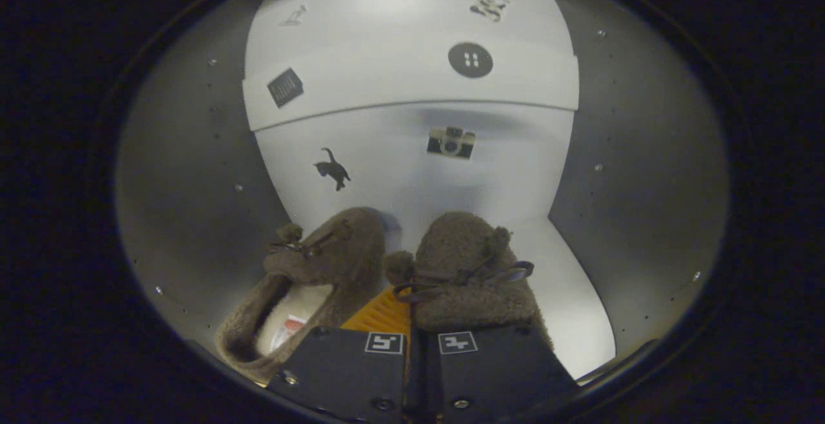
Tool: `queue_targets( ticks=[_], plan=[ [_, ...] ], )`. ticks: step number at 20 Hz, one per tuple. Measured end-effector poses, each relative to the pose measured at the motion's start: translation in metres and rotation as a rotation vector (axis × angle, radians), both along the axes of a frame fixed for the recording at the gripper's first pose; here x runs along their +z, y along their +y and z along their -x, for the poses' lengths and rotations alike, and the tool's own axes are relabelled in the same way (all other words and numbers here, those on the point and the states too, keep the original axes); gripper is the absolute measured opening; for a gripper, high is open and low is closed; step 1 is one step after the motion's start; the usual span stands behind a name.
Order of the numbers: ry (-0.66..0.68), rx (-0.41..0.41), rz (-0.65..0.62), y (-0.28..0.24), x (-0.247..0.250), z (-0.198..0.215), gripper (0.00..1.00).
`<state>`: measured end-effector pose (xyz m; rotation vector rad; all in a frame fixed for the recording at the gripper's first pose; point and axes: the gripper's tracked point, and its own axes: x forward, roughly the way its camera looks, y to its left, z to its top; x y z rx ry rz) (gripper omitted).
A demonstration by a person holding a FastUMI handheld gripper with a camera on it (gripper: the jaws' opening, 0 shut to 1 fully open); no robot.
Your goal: Open the shoe cabinet door, grab the shoes and put them into the shoe cabinet, then close the shoe cabinet door.
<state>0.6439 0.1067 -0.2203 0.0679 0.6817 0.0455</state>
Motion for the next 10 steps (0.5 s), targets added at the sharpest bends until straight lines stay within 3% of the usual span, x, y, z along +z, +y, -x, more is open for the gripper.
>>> queue_targets(
  ticks=[10],
  plan=[
    [-0.009,-0.025,-0.012,0.000,0.012,0.017,0.18]
  ],
)
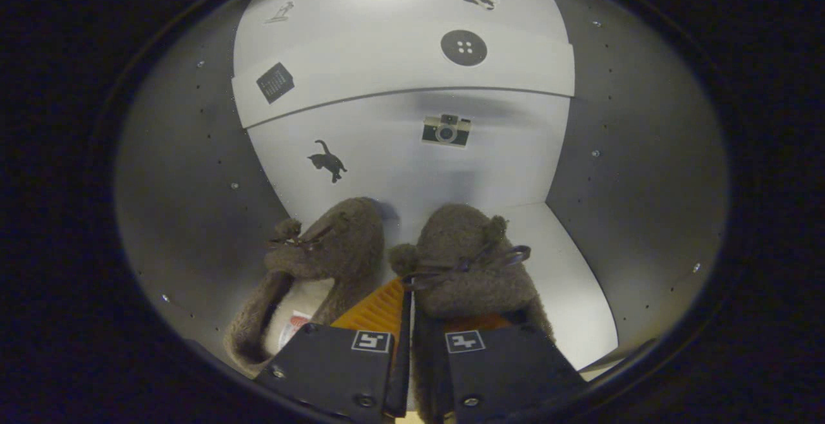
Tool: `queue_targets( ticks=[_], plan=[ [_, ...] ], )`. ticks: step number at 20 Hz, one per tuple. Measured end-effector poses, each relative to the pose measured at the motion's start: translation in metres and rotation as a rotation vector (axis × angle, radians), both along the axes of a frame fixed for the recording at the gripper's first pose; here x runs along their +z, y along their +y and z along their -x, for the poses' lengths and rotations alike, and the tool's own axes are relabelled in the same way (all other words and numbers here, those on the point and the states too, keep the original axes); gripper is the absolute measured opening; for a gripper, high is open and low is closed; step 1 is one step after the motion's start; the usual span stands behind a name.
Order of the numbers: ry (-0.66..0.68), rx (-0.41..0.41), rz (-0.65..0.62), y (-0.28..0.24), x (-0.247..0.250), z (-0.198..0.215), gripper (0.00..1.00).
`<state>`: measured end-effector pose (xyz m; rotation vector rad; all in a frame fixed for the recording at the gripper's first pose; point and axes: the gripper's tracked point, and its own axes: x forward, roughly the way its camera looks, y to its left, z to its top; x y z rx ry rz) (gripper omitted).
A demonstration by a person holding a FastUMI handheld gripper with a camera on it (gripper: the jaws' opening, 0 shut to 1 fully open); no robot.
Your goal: Open the shoe cabinet door, grab the shoes and put them into the shoe cabinet, then close the shoe cabinet door.
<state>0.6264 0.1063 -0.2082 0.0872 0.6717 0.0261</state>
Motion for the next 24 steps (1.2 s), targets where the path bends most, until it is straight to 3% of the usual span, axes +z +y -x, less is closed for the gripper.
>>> queue_targets(
  ticks=[3,7,10,14,21,24],
  plan=[
    [-0.056,0.061,-0.016,0.012,0.015,0.020,0.43],
    [-0.144,0.070,0.072,0.008,0.036,0.055,0.78],
    [-0.212,0.083,0.066,0.012,0.053,0.085,0.78],
    [-0.242,0.100,0.037,0.017,0.066,0.139,0.89],
    [-0.307,0.112,0.051,0.008,0.093,0.261,0.92],
    [-0.347,0.096,0.052,-0.001,0.107,0.310,0.99]
  ],
)
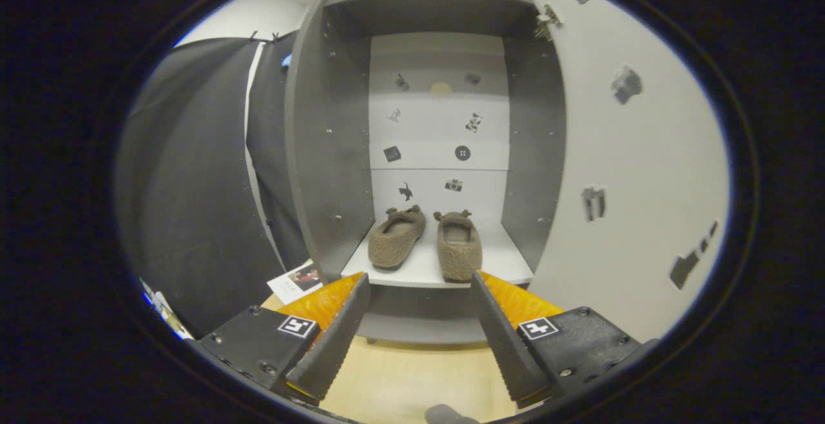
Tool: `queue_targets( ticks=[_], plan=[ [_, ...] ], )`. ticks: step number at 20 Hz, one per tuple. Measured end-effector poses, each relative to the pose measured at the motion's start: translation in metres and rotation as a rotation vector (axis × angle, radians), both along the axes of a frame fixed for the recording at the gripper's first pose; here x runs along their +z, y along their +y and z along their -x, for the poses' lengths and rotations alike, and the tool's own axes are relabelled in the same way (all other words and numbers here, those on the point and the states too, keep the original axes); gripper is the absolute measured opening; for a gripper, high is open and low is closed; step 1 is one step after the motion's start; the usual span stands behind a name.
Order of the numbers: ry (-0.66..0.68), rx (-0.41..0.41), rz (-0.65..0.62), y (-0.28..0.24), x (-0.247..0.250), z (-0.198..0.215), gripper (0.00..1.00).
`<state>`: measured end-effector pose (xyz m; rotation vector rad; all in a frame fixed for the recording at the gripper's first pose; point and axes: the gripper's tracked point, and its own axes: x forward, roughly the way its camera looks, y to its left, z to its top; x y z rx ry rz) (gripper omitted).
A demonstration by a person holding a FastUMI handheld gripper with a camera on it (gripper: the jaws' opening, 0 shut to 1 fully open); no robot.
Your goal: Open the shoe cabinet door, grab the shoes and put them into the shoe cabinet, then close the shoe cabinet door.
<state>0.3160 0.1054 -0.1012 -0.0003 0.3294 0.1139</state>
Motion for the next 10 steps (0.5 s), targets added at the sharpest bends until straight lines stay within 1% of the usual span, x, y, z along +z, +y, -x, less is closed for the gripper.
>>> queue_targets(
  ticks=[3,6,8,10],
  plan=[
    [-0.030,0.013,0.005,-0.009,0.015,0.051,0.99],
    [-0.027,0.023,-0.012,-0.024,0.023,0.097,0.99],
    [-0.041,-0.002,-0.008,-0.046,0.034,0.128,1.00],
    [-0.061,-0.055,0.004,-0.077,0.042,0.153,0.99]
  ],
)
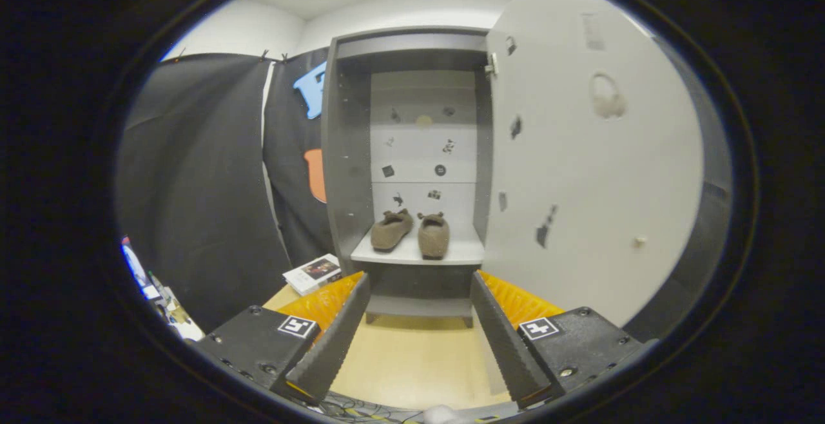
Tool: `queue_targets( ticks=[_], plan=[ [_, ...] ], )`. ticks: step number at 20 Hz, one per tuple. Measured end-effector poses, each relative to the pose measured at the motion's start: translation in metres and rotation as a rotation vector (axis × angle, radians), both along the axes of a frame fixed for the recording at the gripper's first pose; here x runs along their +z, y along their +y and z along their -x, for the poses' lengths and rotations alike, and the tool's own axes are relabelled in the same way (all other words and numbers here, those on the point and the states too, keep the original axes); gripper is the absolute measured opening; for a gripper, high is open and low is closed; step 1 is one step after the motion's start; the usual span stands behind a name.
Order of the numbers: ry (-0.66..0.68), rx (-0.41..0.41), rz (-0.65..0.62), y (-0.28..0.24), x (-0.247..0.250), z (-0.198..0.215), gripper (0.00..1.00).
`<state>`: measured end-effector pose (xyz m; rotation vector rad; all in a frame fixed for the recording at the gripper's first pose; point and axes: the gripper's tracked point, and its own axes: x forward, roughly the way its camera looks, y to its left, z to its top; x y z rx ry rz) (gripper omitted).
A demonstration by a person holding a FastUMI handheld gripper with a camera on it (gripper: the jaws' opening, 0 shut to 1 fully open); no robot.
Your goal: Open the shoe cabinet door, grab the shoes and put them into the shoe cabinet, then close the shoe cabinet door.
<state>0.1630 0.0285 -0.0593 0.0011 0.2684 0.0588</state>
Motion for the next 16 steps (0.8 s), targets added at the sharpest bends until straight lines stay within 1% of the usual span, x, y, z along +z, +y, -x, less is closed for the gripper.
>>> queue_targets(
  ticks=[2,6,8,10,14,16],
  plan=[
    [-0.013,-0.056,0.010,-0.032,0.006,0.026,0.99],
    [-0.036,-0.127,0.006,-0.090,0.018,0.069,1.00],
    [-0.043,-0.164,-0.002,-0.126,0.021,0.073,1.00],
    [-0.046,-0.185,-0.012,-0.162,0.022,0.072,1.00],
    [-0.037,-0.159,-0.020,-0.216,0.014,0.061,1.00],
    [-0.027,-0.123,-0.038,-0.231,0.010,0.046,1.00]
  ],
)
